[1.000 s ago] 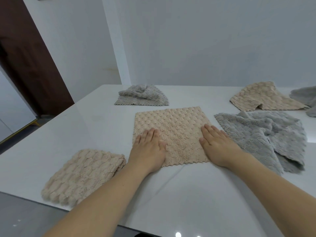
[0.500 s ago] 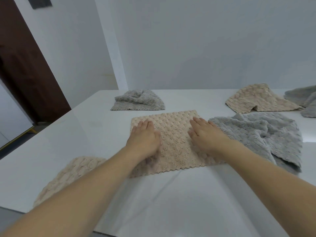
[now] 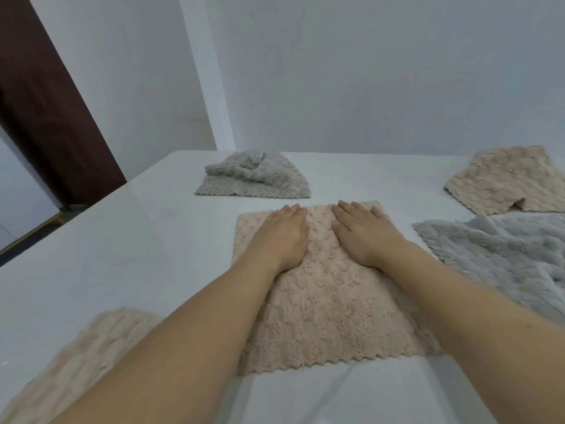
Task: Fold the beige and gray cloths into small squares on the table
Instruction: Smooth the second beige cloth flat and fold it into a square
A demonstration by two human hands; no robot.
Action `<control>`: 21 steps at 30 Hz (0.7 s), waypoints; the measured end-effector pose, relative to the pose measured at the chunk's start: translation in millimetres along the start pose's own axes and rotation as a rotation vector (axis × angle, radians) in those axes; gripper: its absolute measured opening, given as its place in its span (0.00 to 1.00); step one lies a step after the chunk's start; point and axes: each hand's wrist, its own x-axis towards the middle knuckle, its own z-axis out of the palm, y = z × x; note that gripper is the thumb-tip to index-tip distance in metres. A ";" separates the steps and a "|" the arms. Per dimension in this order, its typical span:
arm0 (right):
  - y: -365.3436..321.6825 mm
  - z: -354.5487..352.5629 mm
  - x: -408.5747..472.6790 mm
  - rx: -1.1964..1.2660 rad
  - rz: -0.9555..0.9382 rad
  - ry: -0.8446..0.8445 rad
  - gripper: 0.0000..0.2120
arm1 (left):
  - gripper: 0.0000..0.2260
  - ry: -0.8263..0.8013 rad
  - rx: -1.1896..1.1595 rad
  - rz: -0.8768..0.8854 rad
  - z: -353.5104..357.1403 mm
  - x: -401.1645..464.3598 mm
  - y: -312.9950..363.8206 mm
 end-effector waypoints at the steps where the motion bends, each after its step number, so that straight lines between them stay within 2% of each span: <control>1: 0.4 -0.2 0.8 -0.004 0.000 0.005 0.26 | 0.23 0.010 0.008 0.001 0.2 1.0 -0.1; 10: 3.3 -3.4 -1.6 0.015 0.019 -0.045 0.26 | 0.24 -0.062 0.048 -0.048 -2.8 -0.4 -3.0; 17: 35.3 -7.2 -15.6 0.017 0.109 -0.082 0.27 | 0.26 -0.101 0.062 -0.149 -12.5 -15.0 -52.4; 21: 35.8 -7.6 -17.8 -0.003 0.133 -0.092 0.28 | 0.26 -0.128 0.091 -0.167 -13.6 -17.7 -53.0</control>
